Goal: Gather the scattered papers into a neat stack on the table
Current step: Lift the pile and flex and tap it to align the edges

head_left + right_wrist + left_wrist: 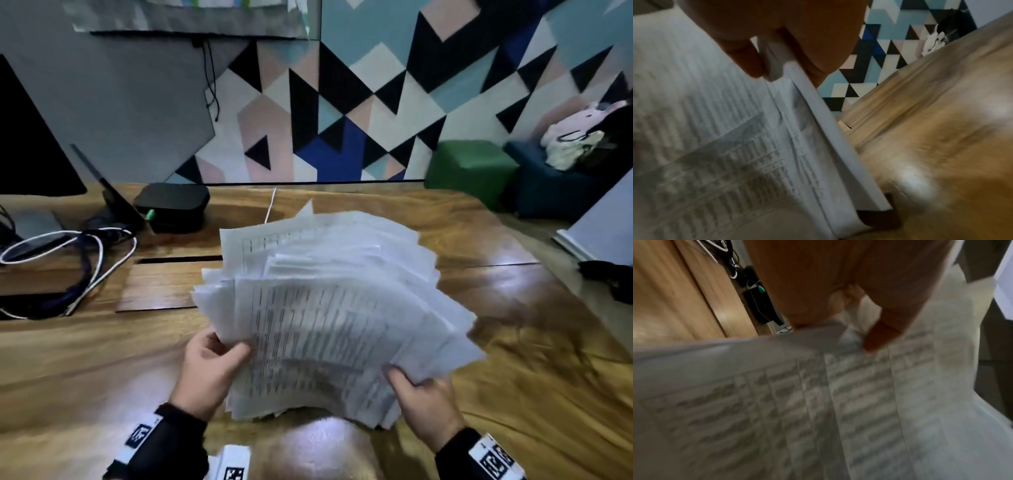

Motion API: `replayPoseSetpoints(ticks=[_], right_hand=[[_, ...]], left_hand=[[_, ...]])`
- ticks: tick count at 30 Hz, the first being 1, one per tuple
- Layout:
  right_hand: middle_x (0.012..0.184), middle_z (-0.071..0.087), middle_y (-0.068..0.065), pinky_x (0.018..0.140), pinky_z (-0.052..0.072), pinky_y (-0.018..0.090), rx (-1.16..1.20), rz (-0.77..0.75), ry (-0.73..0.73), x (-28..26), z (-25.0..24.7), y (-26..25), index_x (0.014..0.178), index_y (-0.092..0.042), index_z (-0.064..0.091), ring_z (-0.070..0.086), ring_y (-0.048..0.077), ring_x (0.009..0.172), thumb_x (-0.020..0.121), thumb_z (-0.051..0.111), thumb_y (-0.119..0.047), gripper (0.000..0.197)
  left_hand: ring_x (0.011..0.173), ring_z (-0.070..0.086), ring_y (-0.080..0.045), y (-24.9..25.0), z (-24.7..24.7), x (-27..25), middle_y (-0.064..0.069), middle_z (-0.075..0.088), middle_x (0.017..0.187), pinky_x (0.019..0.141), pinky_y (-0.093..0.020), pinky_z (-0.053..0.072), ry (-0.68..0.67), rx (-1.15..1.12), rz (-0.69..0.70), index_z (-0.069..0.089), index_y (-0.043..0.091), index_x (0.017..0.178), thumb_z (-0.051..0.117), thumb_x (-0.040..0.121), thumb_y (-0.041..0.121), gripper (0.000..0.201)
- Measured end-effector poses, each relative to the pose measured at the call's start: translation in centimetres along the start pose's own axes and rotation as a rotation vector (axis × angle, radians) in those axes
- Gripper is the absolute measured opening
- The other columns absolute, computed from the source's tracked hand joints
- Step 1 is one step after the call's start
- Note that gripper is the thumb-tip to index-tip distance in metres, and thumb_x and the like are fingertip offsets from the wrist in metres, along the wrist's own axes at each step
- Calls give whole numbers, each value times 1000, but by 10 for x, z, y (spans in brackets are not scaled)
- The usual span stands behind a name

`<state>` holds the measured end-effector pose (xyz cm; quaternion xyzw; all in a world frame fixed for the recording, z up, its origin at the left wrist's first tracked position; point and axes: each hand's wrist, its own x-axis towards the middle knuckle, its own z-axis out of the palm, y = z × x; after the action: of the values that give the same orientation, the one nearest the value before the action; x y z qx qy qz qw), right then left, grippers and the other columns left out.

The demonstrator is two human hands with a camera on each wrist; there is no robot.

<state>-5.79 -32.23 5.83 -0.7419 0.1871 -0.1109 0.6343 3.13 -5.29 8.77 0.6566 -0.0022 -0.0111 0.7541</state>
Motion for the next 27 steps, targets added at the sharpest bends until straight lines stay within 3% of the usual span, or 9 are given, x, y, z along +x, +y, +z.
replayPoseSetpoints(ticks=[3,5,8,11,14,16,20,23,27], right_hand=[[74,74,-19,84,52,18,22,51,-34,-1,-13,14,80,-15,75,64,-13,77,79,72,6,21],[79,77,-12,72,56,18,121,91,-2,4,-11,15,88,-2,74,69,-3,78,75,73,9,17],[92,78,4,80,57,32,238,129,31,15,-9,14,89,-6,74,72,15,87,61,84,-6,29],[85,78,2,76,59,29,349,116,0,23,-15,6,77,-16,79,70,17,81,51,90,-26,30],[91,77,5,92,53,39,346,65,-56,32,-26,-2,85,-19,80,70,21,92,34,93,-53,63],[98,76,10,99,50,42,324,7,-122,34,-31,-15,90,-12,78,68,26,102,43,92,-46,60],[101,76,7,88,55,23,295,-42,-243,33,-38,-46,89,-10,79,70,17,100,57,86,-23,36],[101,76,3,92,54,31,291,-87,-168,29,-28,-62,90,-15,79,70,16,100,68,77,-7,24],[97,77,-3,81,54,20,360,-180,45,21,-6,-72,100,-8,72,71,8,94,81,70,2,21]], left_hand=[[80,72,-14,20,-4,-6,-9,78,89,70,-25,57,-283,107,-97,78,13,90,90,51,23,42],[85,71,-10,36,10,-12,-1,78,93,76,-26,57,-417,216,-68,77,24,95,86,65,17,32],[89,68,-9,61,32,-18,-4,78,98,83,-33,58,-575,309,49,75,23,99,77,76,18,23],[82,65,-7,91,38,-17,-4,77,92,80,-29,57,-667,290,116,76,16,93,79,76,25,19],[83,68,-13,101,29,-3,-7,76,93,80,-28,58,-547,105,102,74,7,95,86,66,30,38],[86,70,-17,96,19,14,-8,76,95,80,-30,58,-489,40,52,75,5,95,87,64,26,39],[77,71,-19,74,9,36,-10,76,87,72,-29,59,-384,-74,-50,78,7,86,93,50,33,47],[71,72,-18,60,15,36,-9,76,81,66,-28,60,-231,-195,-63,76,3,85,70,70,6,16],[79,73,-12,56,24,30,-2,77,86,70,-21,58,-90,-183,83,67,0,101,66,72,4,29]])
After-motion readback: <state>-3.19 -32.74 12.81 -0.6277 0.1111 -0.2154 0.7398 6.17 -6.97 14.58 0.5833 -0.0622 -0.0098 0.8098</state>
